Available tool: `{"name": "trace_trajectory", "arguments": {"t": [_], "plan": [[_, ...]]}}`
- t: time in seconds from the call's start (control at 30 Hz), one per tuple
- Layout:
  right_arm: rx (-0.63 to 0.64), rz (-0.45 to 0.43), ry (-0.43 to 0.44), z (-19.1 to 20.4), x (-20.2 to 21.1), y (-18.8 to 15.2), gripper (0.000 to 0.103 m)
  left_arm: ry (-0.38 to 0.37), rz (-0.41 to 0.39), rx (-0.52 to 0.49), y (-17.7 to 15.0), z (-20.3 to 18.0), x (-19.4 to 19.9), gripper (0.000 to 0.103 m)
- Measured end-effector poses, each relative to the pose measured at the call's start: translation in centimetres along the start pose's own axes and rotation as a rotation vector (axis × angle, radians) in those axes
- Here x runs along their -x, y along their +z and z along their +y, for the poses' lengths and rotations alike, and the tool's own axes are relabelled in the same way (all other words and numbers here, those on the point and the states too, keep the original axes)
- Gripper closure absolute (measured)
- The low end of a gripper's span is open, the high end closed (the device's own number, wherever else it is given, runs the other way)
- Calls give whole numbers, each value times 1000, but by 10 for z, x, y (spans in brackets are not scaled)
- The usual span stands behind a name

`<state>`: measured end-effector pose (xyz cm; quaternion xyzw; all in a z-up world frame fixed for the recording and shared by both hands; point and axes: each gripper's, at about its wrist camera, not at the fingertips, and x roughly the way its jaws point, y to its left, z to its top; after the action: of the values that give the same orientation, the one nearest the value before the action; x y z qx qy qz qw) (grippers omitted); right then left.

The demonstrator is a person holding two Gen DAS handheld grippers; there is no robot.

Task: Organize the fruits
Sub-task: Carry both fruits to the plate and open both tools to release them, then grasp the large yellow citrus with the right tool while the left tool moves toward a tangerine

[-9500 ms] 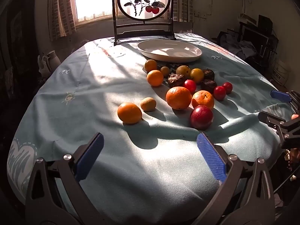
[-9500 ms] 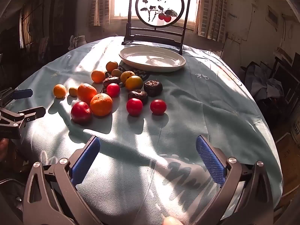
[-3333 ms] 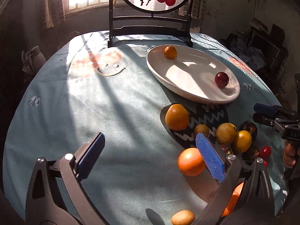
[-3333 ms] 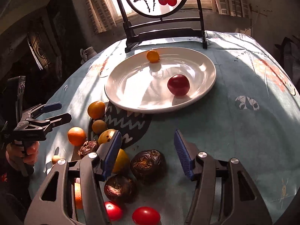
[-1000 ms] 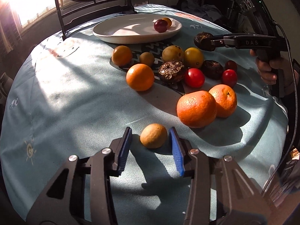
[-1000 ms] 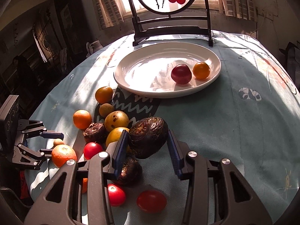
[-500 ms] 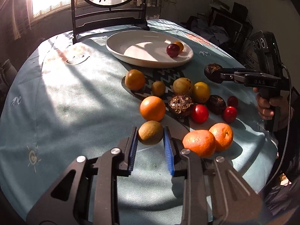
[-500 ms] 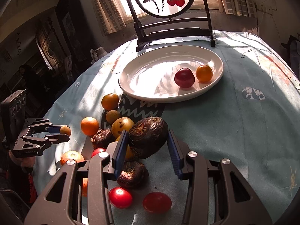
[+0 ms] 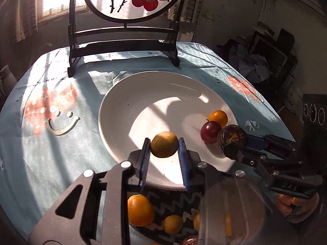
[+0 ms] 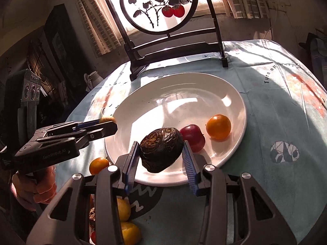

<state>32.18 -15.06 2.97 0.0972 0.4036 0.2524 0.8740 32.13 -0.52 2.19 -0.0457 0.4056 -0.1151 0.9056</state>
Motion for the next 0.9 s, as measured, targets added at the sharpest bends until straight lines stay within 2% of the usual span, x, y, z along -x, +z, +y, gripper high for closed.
{"name": "trace_trajectory", "arguments": {"t": [0.07, 0.1, 0.13, 0.17, 0.2, 0.27, 0.4, 0.5, 0.6, 0.73, 0.9], "plan": [[8, 13, -9, -2, -10, 3, 60, 27, 19, -4, 3, 2, -12, 76], [14, 19, -15, -2, -14, 4, 60, 47, 20, -12, 3, 2, -15, 69], [19, 26, -18, -2, -16, 5, 58, 73, 14, -20, 3, 2, -16, 39], [23, 30, -16, -2, -17, 6, 55, 108, -3, -24, 2, 2, -13, 22], [28, 29, -19, -1, -14, 5, 47, 133, -34, -30, 0, 1, -7, 6], [43, 12, -14, 3, -2, 3, 45, 135, -77, -61, -4, -2, 9, 5], [133, -15, 17, 22, 26, -6, 38, 140, -81, -80, -18, -2, 32, 2], [202, -2, 48, 35, 39, -21, 38, 131, -86, -74, -37, 3, 46, 2], [217, 22, 62, 41, 42, -36, 38, 135, -91, -69, -57, 8, 57, 2], [203, 85, 70, 45, 37, -53, 38, 178, -92, -32, -78, 17, 68, 2], [269, 127, 46, 58, 35, -69, 38, 156, -84, 57, -89, 35, 80, 2]]}}
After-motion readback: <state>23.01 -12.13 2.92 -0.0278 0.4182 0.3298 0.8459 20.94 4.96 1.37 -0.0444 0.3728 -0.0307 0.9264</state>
